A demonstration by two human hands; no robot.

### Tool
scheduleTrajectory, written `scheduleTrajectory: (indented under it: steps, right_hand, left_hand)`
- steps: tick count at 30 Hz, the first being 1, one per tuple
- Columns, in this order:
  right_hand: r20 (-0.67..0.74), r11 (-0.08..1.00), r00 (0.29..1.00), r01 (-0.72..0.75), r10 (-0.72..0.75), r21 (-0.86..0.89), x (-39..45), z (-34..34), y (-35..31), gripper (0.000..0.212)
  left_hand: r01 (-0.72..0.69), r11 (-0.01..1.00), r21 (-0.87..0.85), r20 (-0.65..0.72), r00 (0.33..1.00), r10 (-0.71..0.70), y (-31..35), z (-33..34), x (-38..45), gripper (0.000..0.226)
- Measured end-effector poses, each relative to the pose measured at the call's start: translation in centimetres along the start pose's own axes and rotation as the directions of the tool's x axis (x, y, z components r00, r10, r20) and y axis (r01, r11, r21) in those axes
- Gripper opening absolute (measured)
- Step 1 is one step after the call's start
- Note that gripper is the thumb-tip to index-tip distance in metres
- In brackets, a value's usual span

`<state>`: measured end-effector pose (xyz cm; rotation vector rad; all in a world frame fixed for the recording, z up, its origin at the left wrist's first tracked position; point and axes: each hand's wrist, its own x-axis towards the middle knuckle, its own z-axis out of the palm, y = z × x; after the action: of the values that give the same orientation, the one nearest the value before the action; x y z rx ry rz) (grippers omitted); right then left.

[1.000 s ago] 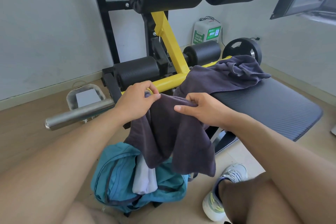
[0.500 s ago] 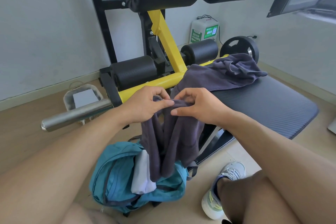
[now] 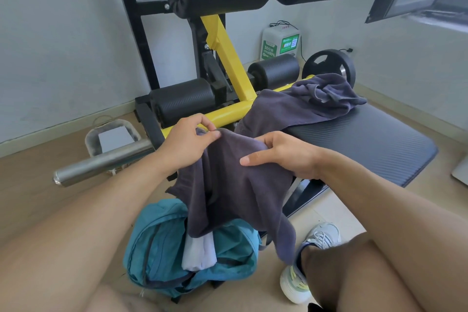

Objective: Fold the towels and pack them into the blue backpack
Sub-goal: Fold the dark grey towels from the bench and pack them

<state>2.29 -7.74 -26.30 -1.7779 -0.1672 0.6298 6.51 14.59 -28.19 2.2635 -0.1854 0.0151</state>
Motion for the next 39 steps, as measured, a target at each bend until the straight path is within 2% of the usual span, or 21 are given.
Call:
scheduleTrajectory:
  steps: [2, 4, 6, 11, 14, 16, 19, 23, 25, 27, 29, 32, 35, 39]
  right_hand:
    - [-0.124, 1.000, 0.992, 0.025, -0.025, 0.004, 0.4, 0.4, -0.2, 0.008]
    - [-0.261, 0.999, 0.965, 0.027, -0.031, -0.017, 0.9, 0.7, -0.3, 0.024]
    - [-0.320, 1.000, 0.947, 0.005, -0.007, -0.006, 1.4, 1.2, -0.2, 0.037]
    - [-0.351, 1.000, 0.936, 0.010, -0.005, 0.013, 1.8, 2.2, -0.1, 0.033]
    - [-0.363, 0.985, 0.932, 0.078, -0.018, 0.153, 1.7, 2.3, -0.5, 0.040]
    - [-0.355, 0.979, 0.935, 0.097, -0.027, 0.180, 1.5, 2.2, -0.7, 0.034]
    - [-0.320, 0.985, 0.946, 0.096, -0.045, 0.145, 1.3, 2.0, -0.9, 0.019]
    - [-0.241, 0.986, 0.968, 0.100, -0.065, 0.132, 0.6, 1.8, -1.3, 0.036]
    - [-0.255, 0.988, 0.958, 0.150, -0.134, 0.045, 0.5, 1.7, -1.1, 0.042]
    - [-0.315, 0.966, 0.916, 0.210, -0.249, -0.152, 0.7, 1.9, -0.8, 0.039]
    - [-0.384, 0.932, 0.862, 0.233, -0.331, -0.279, 1.0, 2.2, -0.6, 0.033]
    - [-0.463, 0.911, 0.798, 0.255, -0.387, -0.324, 1.3, 2.4, -0.8, 0.020]
    - [-0.470, 0.905, 0.788, 0.256, -0.399, -0.340, 1.4, 2.5, -0.8, 0.002]
    - [-0.455, 0.876, 0.776, 0.255, -0.438, -0.408, 1.9, 2.4, -0.8, 0.008]
  left_hand:
    - [0.021, 0.997, -0.074, -0.025, 0.999, -0.023, 0.2, 0.1, 0.0, 0.012]
    - [0.017, 0.994, -0.110, -0.031, 0.999, -0.020, 0.5, 0.2, -0.1, 0.012]
    - [0.013, 0.993, -0.115, 0.025, 1.000, -0.010, 1.1, 0.3, -0.5, 0.016]
    - [-0.066, 0.993, -0.098, 0.165, 0.983, 0.082, 2.3, 0.9, -1.2, 0.024]
    - [-0.071, 0.985, -0.156, 0.135, 0.987, 0.093, 2.3, 1.1, -1.3, 0.041]
    - [-0.070, 0.976, -0.205, 0.076, 0.993, 0.087, 2.0, 1.0, -1.0, 0.047]
    - [-0.067, 0.969, -0.240, 0.023, 0.997, 0.074, 1.7, 0.9, -0.7, 0.040]
    - [-0.043, 0.962, -0.269, 0.013, 0.999, 0.048, 1.7, 0.8, -0.6, 0.022]
    - [0.009, 0.948, -0.319, 0.035, 0.999, 0.002, 1.5, 0.6, -0.5, 0.016]
    - [0.051, 0.921, -0.387, 0.062, 0.998, -0.029, 1.6, 0.4, -0.5, 0.013]
    - [0.065, 0.897, -0.438, 0.081, 0.996, -0.033, 1.9, 0.4, -0.7, 0.012]
    - [0.058, 0.893, -0.446, 0.096, 0.995, -0.016, 2.3, 0.5, -0.9, 0.013]
    - [0.055, 0.893, -0.447, 0.101, 0.995, -0.011, 2.5, 0.4, -1.0, 0.012]
    - [0.054, 0.893, -0.446, 0.083, 0.996, -0.019, 2.1, 0.2, -1.0, 0.011]
